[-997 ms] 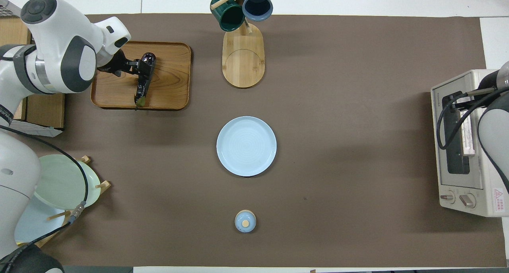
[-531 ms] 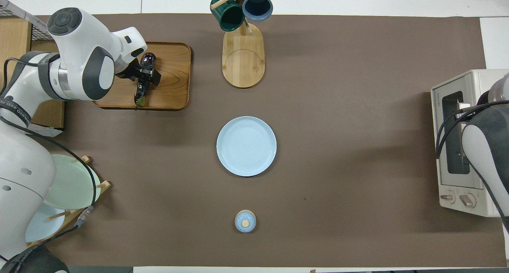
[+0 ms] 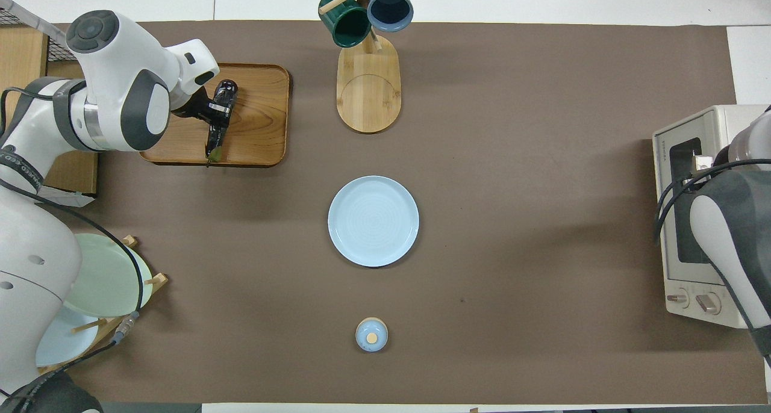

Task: Put eggplant into oven
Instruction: 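Grasp the eggplant with the left gripper while the right gripper reaches the oven, then lift the eggplant with the left gripper and carry it over the blue plate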

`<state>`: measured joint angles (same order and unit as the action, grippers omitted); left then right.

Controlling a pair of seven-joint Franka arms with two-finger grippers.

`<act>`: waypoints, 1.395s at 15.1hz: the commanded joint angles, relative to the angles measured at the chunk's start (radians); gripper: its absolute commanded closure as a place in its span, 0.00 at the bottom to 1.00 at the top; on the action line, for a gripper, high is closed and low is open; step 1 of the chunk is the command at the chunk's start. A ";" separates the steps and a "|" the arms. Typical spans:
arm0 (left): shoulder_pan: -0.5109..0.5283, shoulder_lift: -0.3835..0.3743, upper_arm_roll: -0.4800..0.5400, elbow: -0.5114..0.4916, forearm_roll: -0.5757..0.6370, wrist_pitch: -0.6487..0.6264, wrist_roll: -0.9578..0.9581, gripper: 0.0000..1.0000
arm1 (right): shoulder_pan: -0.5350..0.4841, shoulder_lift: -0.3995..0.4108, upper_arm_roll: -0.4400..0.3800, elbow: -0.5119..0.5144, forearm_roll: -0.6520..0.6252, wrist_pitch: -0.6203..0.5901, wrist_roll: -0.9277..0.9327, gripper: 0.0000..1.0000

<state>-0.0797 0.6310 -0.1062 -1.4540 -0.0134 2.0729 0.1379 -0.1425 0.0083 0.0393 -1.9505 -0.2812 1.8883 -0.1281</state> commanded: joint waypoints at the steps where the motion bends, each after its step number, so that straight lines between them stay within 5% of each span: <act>1: -0.005 -0.033 0.002 -0.009 -0.017 -0.020 -0.014 1.00 | -0.017 -0.030 0.010 -0.051 -0.024 0.041 -0.005 1.00; 8: -0.095 -0.267 -0.001 -0.057 -0.097 -0.256 -0.262 1.00 | -0.025 -0.028 0.011 -0.088 -0.010 0.100 -0.002 1.00; 13: -0.248 -0.347 -0.001 -0.155 -0.125 -0.254 -0.408 1.00 | 0.024 -0.021 0.013 -0.114 0.045 0.138 0.034 1.00; 18: -0.397 -0.441 -0.003 -0.424 -0.128 0.028 -0.521 1.00 | 0.047 0.008 0.013 -0.172 0.118 0.238 0.054 1.00; 21: -0.479 -0.409 -0.001 -0.493 -0.132 0.171 -0.573 1.00 | 0.095 0.038 0.014 -0.195 0.135 0.320 0.106 1.00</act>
<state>-0.5062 0.2550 -0.1295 -1.8475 -0.1230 2.1425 -0.4045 -0.0543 0.0093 0.0578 -2.1190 -0.1397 2.1122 -0.0571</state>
